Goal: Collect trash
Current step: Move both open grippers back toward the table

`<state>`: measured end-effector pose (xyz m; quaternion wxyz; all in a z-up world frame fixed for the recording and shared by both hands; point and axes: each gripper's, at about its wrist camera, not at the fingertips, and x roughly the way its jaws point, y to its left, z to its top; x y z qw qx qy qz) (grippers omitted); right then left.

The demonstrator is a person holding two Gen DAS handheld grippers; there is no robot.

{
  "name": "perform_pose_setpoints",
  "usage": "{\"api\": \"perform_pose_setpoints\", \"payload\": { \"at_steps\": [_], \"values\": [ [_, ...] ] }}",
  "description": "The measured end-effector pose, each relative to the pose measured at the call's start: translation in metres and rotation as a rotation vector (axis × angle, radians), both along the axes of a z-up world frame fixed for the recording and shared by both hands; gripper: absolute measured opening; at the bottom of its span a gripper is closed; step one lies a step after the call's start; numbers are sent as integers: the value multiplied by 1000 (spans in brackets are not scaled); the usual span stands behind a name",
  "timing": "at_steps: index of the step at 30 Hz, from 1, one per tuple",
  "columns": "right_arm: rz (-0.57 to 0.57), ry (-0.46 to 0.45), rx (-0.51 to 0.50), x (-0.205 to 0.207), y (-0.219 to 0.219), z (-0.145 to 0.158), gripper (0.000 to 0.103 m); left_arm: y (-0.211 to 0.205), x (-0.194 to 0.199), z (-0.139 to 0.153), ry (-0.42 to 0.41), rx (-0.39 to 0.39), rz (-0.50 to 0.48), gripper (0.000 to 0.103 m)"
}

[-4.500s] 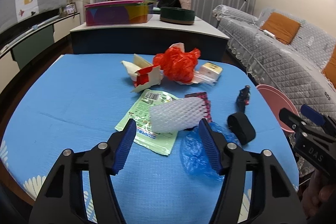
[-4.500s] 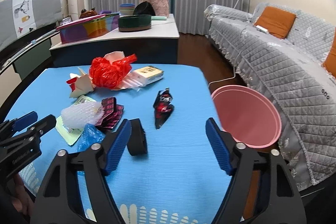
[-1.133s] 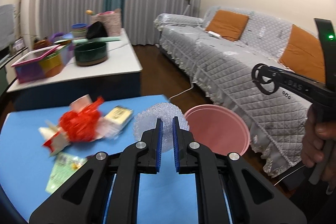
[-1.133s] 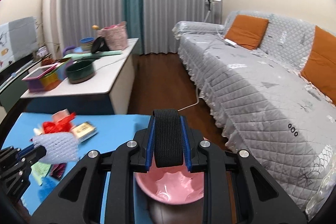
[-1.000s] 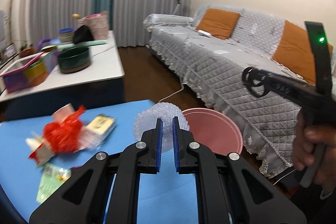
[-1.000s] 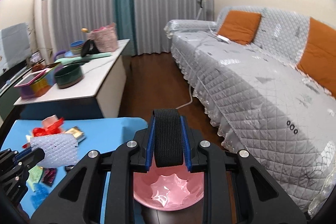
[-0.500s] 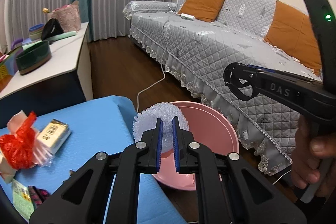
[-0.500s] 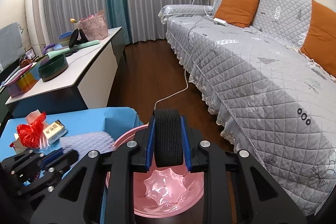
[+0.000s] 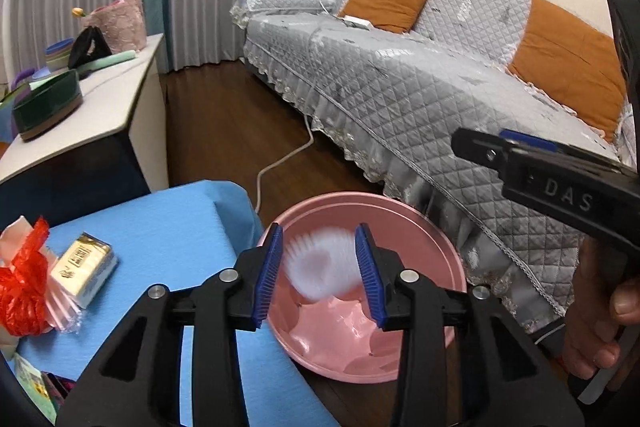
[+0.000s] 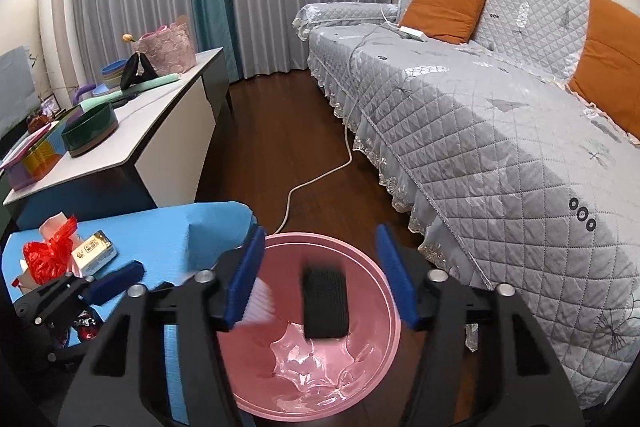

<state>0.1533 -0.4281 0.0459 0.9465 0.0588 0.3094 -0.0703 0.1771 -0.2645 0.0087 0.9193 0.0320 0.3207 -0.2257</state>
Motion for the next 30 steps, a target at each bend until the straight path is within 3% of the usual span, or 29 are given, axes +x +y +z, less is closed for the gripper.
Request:
{"api": "perform_pose_setpoints", "payload": {
  "at_steps": [14, 22, 30],
  "values": [
    [-15, -28, -41, -1, 14, 7, 59, 33, -12, 18, -19, -12, 37, 38],
    [32, -129, -30, -20, 42, 25, 59, 81, -40, 45, -63, -21, 100, 38],
    [97, -149, 12, -42, 78, 38, 52, 149, -72, 70, -98, -35, 177, 38]
  ]
}}
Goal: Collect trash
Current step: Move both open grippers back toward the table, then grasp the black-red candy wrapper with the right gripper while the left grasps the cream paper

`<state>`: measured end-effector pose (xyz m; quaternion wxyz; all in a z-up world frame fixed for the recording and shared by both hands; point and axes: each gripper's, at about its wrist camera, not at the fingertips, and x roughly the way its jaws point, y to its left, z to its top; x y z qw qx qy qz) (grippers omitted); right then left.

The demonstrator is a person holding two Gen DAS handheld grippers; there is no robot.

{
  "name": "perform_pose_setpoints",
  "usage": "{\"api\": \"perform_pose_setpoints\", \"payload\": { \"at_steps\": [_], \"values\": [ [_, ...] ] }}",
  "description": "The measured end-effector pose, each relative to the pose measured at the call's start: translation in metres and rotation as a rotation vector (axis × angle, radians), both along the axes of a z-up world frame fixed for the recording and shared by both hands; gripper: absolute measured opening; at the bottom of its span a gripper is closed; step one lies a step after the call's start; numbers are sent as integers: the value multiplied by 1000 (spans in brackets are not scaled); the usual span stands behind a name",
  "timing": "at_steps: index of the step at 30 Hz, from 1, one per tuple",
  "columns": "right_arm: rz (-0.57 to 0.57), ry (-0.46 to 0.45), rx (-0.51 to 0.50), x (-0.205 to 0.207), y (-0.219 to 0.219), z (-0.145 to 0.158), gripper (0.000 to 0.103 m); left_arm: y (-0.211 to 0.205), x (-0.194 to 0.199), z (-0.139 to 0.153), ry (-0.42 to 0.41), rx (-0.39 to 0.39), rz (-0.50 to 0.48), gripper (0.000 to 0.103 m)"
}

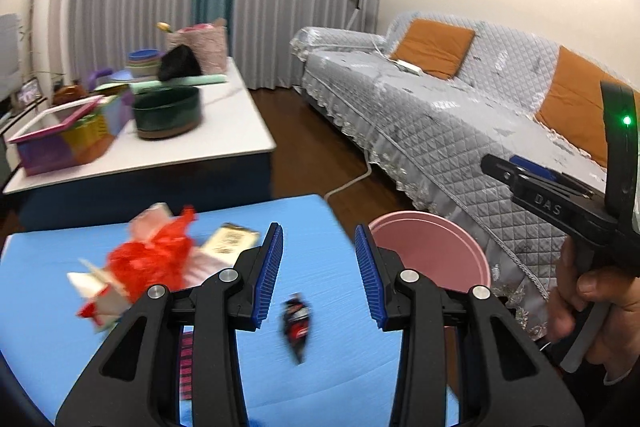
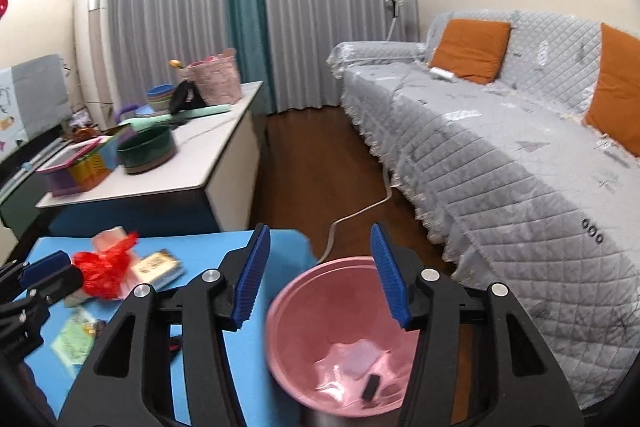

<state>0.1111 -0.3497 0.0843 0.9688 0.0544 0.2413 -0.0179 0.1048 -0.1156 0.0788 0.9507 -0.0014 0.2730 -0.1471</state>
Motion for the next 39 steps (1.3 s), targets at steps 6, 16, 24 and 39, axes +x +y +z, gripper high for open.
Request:
{"api": "perform_pose_setpoints", "payload": {
  "at_steps": [6, 16, 24, 39],
  "values": [
    [65, -11, 26, -15, 37, 9, 51, 66, -17, 11, -9, 7, 69, 38],
    [192, 110, 44, -10, 110, -34, 51, 176, -13, -3, 12, -21, 259, 38],
    [259, 188, -20, 14, 140, -74, 52, 226, 18, -50, 94, -61, 419, 37],
    [356, 357, -45, 56, 167, -130, 60, 236, 74, -103, 259, -150, 381, 38]
  ]
}}
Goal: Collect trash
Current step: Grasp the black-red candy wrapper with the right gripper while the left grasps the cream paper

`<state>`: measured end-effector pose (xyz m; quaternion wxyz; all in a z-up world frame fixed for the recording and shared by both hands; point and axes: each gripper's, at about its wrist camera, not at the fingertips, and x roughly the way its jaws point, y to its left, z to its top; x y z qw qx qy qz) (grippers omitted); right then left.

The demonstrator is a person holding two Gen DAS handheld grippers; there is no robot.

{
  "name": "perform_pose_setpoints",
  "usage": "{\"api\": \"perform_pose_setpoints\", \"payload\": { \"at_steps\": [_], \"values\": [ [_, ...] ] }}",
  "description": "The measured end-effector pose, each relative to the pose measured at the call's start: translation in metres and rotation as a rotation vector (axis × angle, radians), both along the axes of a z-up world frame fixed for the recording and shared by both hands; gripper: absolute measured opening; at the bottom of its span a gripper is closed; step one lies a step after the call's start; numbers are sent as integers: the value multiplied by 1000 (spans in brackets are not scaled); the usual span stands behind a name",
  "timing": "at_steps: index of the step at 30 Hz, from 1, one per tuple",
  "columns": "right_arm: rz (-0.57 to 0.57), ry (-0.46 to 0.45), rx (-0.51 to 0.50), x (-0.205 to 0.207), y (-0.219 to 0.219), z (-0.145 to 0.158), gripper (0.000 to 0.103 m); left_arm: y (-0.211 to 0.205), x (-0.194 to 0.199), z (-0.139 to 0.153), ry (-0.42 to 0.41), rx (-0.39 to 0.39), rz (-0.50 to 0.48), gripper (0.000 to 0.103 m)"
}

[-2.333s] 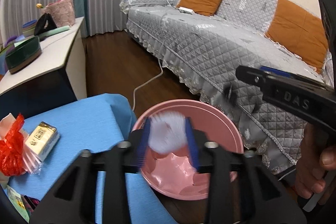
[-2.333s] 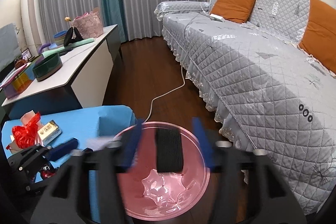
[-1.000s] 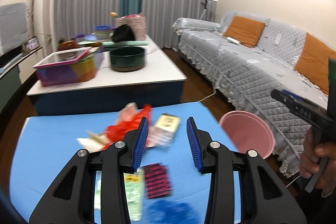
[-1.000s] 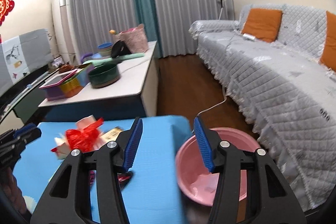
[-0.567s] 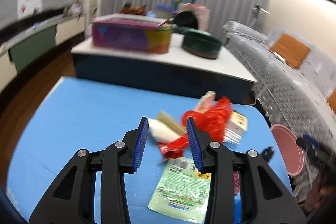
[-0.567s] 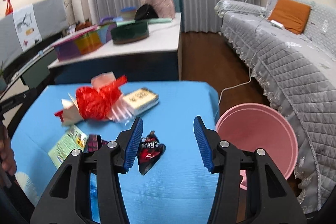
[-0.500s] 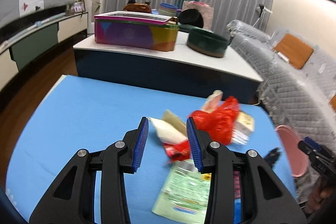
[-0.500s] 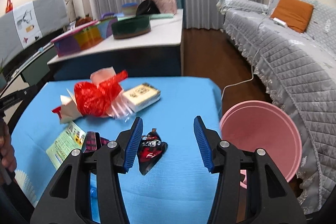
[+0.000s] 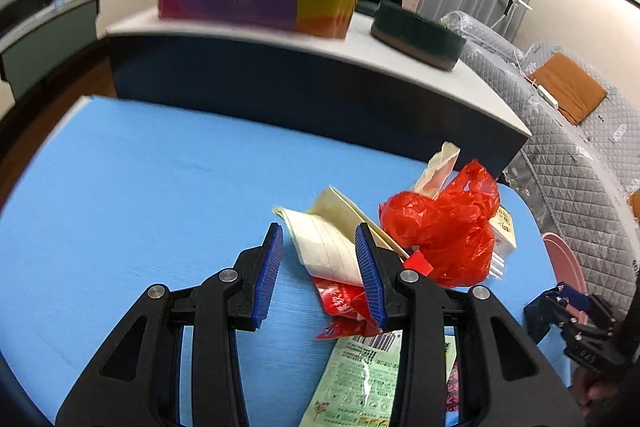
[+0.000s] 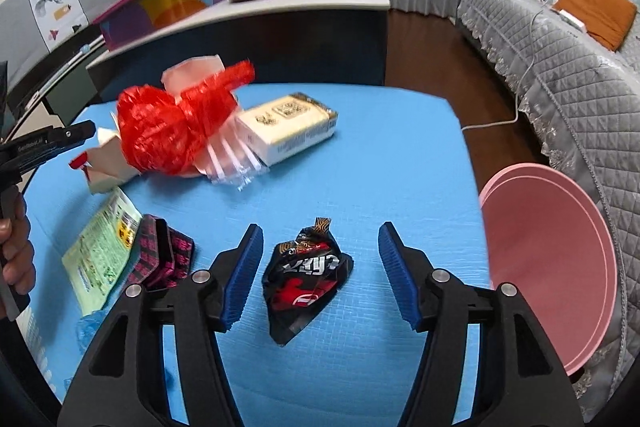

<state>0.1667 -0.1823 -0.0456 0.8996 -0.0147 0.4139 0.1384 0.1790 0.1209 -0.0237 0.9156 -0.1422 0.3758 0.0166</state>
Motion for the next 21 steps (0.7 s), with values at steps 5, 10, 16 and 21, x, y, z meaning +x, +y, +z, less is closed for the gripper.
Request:
{"api": "perform_pose_setpoints", "payload": {
  "at_steps": [5, 10, 16, 21],
  "values": [
    [-5, 21, 2, 6, -1, -5, 58, -2, 8, -10, 32, -14, -6, 38],
    [-5, 27, -6, 7, -1, -7, 53, -2, 9, -13, 38, -17, -6, 38],
    [-11, 18, -14, 4, -1, -2, 53, 0, 14, -12, 36, -11, 8, 38],
    [-11, 14, -32, 0, -3, -1, 53, 4, 16, -15, 47, -26, 15, 38]
  ]
}}
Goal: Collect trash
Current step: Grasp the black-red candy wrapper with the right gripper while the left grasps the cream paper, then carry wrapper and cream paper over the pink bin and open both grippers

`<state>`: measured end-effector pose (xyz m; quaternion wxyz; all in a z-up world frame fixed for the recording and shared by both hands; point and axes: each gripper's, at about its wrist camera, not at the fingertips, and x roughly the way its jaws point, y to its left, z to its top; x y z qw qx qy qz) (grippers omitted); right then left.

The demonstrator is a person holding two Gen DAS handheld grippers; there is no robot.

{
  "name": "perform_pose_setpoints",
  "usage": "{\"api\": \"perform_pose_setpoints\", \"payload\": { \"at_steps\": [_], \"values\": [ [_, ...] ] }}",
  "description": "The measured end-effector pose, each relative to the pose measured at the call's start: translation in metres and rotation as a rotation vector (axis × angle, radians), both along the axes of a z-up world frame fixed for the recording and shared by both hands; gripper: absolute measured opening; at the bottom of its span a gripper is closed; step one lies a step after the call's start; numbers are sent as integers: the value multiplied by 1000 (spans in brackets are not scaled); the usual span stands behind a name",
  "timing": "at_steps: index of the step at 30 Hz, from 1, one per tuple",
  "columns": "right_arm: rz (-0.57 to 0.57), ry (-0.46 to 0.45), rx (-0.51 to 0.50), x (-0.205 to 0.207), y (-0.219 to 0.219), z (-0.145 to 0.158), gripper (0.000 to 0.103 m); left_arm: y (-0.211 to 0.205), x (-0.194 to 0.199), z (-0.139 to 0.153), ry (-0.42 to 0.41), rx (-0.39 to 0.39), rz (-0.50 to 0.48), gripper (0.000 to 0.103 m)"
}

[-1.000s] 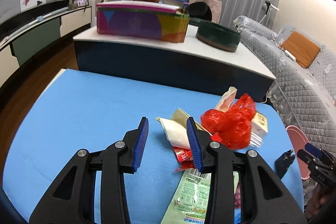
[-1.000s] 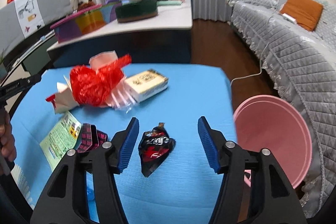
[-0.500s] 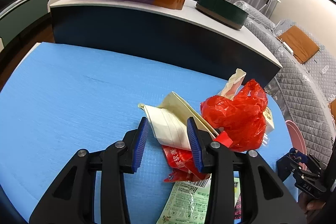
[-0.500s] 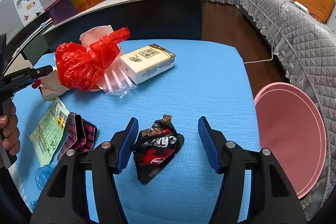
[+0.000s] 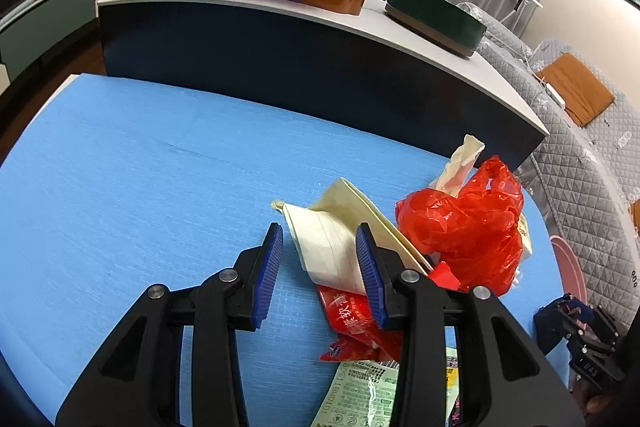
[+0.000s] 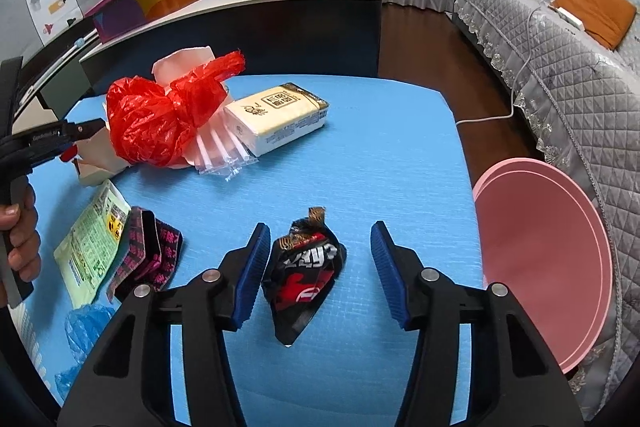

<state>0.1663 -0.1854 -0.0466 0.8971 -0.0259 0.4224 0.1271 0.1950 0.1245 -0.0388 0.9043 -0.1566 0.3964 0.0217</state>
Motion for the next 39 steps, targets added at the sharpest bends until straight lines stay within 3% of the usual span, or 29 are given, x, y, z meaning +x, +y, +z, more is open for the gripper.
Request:
{"api": "perform_pose_setpoints", "payload": {
  "at_steps": [2, 3, 8, 20, 39],
  "values": [
    [-4, 1, -6, -2, -2, 0, 52, -3, -1, 1, -2, 9, -12, 31],
    [-5, -2, -10, -3, -2, 0, 49, -5, -2, 1, -4, 15, -20, 18],
    [-9, -6, -20, -7, -5, 2, 29, -13, -7, 13, -46, 65, -49, 7],
    [-32, -108, -29, -29, -9, 27, 26, -18, -35, 45, -135, 114, -59, 0],
    [-109, -243, 1, -62, -25, 76, 26, -41, -83, 91, -254, 141, -93, 0]
  ]
}}
